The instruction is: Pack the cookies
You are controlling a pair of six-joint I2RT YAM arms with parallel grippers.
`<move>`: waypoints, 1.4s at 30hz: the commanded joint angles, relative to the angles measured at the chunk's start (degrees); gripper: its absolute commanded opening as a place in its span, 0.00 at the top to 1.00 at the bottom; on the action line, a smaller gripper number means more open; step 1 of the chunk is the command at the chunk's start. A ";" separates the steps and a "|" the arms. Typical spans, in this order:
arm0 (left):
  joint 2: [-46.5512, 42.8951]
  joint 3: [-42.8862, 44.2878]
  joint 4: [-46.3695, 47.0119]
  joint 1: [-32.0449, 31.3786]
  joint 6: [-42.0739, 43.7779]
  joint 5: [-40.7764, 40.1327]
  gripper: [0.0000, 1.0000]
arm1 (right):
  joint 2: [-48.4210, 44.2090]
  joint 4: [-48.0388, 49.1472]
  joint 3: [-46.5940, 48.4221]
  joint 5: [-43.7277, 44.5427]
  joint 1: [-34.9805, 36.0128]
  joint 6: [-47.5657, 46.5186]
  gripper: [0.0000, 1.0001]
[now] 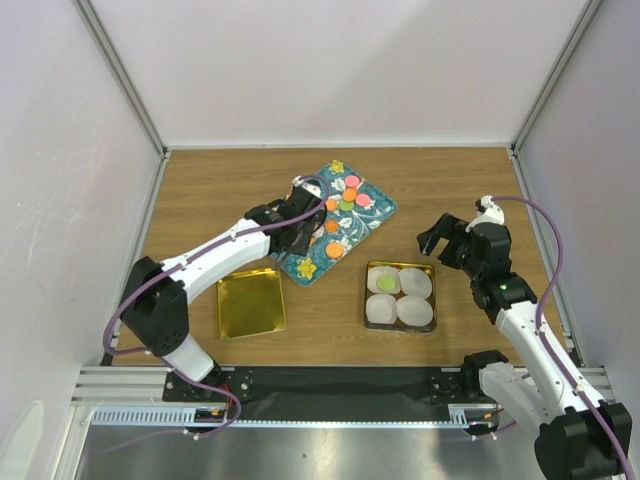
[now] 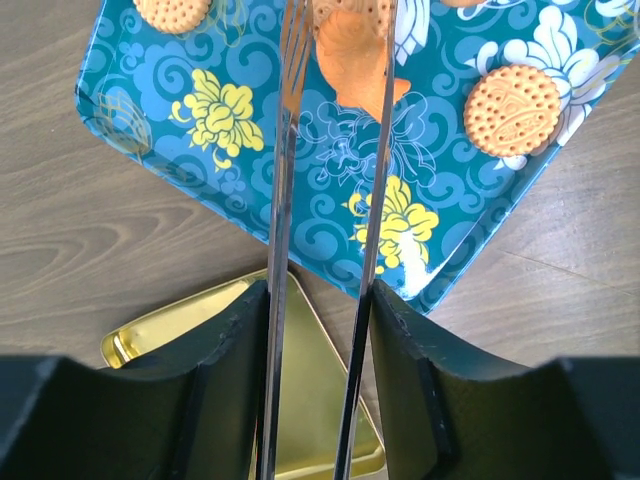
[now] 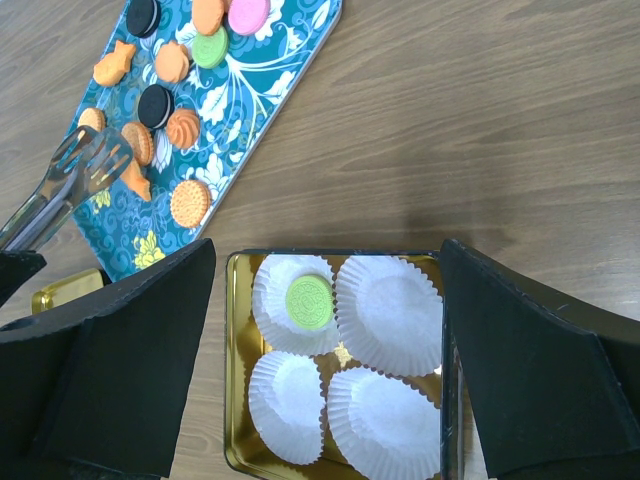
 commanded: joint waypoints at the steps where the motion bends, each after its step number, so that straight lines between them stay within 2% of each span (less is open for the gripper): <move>1: -3.08 -0.86 0.72 0.20 0.36 -0.67 0.52 | -0.28 1.04 0.13 -0.50 -0.08 -1.20 0.00; 7: -2.21 -1.65 0.98 0.28 0.36 -1.29 0.47 | -0.46 0.87 0.13 -0.50 -0.08 -1.11 0.00; 42: -1.68 -2.88 2.30 0.02 0.45 1.61 0.49 | -0.37 1.04 0.05 -0.50 -0.08 -1.11 0.00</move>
